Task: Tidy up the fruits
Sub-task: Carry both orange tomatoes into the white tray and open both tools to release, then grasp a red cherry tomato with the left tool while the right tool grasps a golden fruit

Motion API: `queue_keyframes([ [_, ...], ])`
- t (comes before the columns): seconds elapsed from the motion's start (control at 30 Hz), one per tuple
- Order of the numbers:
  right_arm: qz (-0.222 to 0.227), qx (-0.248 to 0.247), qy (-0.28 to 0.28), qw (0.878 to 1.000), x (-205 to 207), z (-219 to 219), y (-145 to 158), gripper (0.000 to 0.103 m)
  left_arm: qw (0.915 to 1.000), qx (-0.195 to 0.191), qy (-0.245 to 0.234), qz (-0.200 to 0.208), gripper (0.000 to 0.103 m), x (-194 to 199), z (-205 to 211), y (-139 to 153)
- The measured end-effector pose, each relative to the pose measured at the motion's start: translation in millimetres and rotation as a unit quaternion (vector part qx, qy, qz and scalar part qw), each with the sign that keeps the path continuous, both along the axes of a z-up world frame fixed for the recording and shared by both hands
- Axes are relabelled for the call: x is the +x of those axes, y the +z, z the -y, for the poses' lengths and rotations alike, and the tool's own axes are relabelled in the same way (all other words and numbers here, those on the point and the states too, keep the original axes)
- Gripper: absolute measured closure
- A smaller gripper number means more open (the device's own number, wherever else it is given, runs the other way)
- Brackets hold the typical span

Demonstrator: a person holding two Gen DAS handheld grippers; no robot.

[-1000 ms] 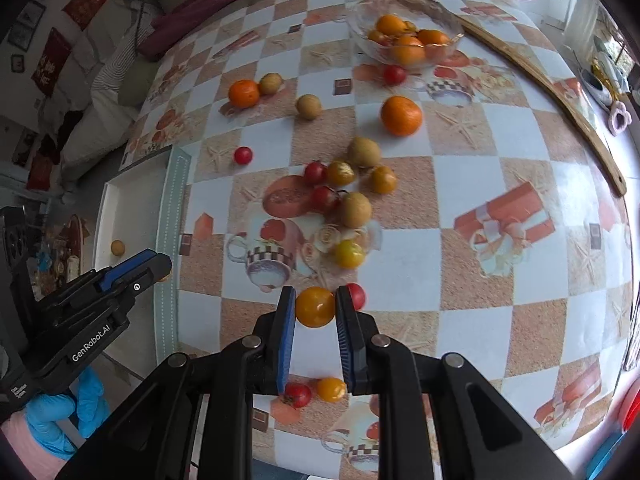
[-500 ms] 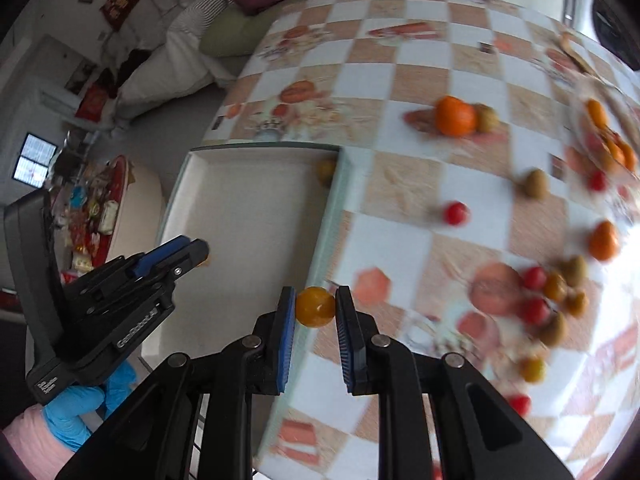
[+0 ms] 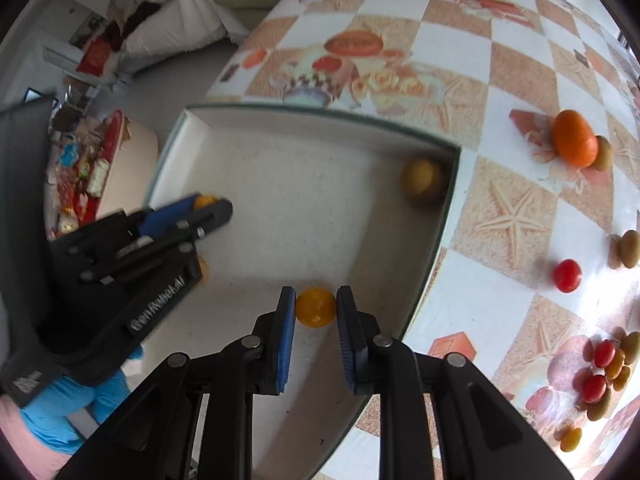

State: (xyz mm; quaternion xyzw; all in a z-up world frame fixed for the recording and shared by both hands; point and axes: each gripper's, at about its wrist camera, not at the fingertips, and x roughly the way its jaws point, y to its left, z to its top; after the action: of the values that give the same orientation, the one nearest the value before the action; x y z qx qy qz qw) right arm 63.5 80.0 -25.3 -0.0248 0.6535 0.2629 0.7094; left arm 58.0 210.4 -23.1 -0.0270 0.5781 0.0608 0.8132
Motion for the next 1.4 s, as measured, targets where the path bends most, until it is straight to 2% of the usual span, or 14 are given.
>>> queue_keyframes([
  [0.03, 0.001, -0.003, 0.005, 1.0, -1, -2, -1, 0.08, 0.9999, 0.007, 0.004, 0.009, 0.016, -1, 0, 2],
  [0.1, 0.004, -0.01, 0.018, 1.0, -5, -6, -4, 0.079, 0.9996, 0.01, 0.0, 0.027, 0.016, -3, 1, 8],
  [0.17, 0.012, -0.013, 0.026, 1.0, -6, -8, -4, 0.076, 0.9996, 0.014, -0.006, 0.022, 0.016, -2, 2, 8],
  [0.2, 0.012, -0.01, 0.028, 1.0, -6, -8, -4, 0.067, 0.9997, 0.015, -0.006, 0.021, 0.016, -1, 2, 8],
  [0.23, 0.013, -0.008, 0.028, 0.999, -6, -7, -4, 0.05, 0.9997, 0.012, -0.004, 0.022, 0.016, -1, 0, 10],
  [0.3, 0.021, 0.001, 0.028, 0.999, -8, -6, 2, 0.036, 0.9996, 0.002, 0.002, 0.028, 0.016, -1, -3, 14],
  [0.43, 0.047, 0.015, 0.027, 0.998, -16, 2, 20, 0.025, 0.9992, 0.001, 0.007, 0.038, 0.016, -3, -4, 25],
  [0.67, 0.067, 0.02, -0.017, 0.997, -26, 43, 46, 0.025, 0.9982, 0.004, -0.018, 0.056, 0.016, -9, 21, 47],
  [0.93, 0.061, 0.001, -0.11, 0.992, -34, 126, 54, 0.025, 0.9941, -0.011, -0.087, 0.064, 0.016, -17, 91, 66],
  [1.23, 0.072, -0.05, -0.212, 0.973, -43, 233, 56, 0.025, 0.9859, -0.024, -0.151, 0.068, 0.016, -15, 170, 78],
  [1.4, 0.073, -0.06, -0.255, 0.962, -39, 279, 53, 0.025, 0.9855, -0.028, -0.156, 0.06, 0.016, -7, 200, 72],
])
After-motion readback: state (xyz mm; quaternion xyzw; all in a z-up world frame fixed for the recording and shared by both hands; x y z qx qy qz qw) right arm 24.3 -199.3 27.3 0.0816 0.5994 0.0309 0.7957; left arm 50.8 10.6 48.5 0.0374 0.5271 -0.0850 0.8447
